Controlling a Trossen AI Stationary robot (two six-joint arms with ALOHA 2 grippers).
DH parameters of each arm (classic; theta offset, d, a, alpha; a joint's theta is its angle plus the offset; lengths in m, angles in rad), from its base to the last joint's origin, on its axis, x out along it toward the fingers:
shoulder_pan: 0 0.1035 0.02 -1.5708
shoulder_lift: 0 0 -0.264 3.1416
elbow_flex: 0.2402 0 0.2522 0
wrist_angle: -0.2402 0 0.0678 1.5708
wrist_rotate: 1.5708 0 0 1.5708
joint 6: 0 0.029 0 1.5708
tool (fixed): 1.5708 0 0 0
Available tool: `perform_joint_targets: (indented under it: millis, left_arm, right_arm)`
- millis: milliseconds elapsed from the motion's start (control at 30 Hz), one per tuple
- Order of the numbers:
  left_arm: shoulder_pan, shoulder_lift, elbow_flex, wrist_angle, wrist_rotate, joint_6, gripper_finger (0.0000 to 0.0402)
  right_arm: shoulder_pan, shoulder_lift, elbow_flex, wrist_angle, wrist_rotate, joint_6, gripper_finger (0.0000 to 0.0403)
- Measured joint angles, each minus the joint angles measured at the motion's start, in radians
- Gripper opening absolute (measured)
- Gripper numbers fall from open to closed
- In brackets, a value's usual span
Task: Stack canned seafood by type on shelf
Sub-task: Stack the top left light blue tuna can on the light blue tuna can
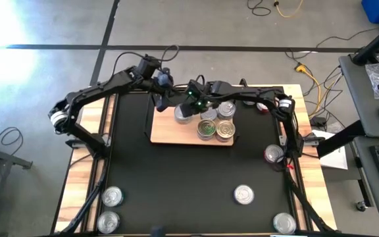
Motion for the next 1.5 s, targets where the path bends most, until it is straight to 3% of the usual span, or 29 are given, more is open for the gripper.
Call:
perform_joint_targets:
  millis: [433,767,1067,1267,1500]
  left_arm:
    - [0.000,-0.123,0.000,0.008,0.003,-0.002,0.0000]
    - [0.000,-0.176,0.000,0.010,0.012,-0.023,0.0000]
    - [0.000,-0.190,0.000,0.007,0.012,-0.042,0.0000]
    - [-0.010,-0.230,0.000,0.006,0.008,-0.042,0.0000]
    - [-0.015,-0.318,0.000,0.009,0.010,-0.042,0.0000]
  right_arm:
    - [0.007,-0.027,0.058,0.021,0.043,-0.036,0.0034]
    - [0.041,0.002,0.059,0.205,0.024,-0.079,0.0033]
    - [0.045,0.026,0.059,0.170,0.035,-0.063,0.0033]
    - [0.046,0.028,0.058,0.089,0.104,-0.059,0.0033]
    - [0.059,0.028,0.058,0.152,0.021,-0.055,0.0034]
